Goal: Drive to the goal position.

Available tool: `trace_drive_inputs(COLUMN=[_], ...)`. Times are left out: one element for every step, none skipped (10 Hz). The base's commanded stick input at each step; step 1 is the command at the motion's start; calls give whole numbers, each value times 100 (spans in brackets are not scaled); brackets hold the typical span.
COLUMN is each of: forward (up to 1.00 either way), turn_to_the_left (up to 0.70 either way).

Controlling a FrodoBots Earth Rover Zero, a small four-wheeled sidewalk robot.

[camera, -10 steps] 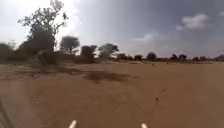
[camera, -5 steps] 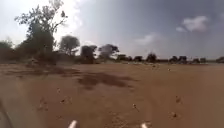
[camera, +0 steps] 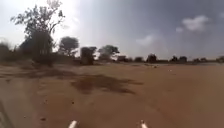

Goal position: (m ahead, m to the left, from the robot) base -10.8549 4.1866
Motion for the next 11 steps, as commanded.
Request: trace_drive_inputs(forward=[100,100,100,100,100,100,100,100,100,100,100], turn_to_the_left=[0,0,0,0,0,0,0,0,0,0,0])
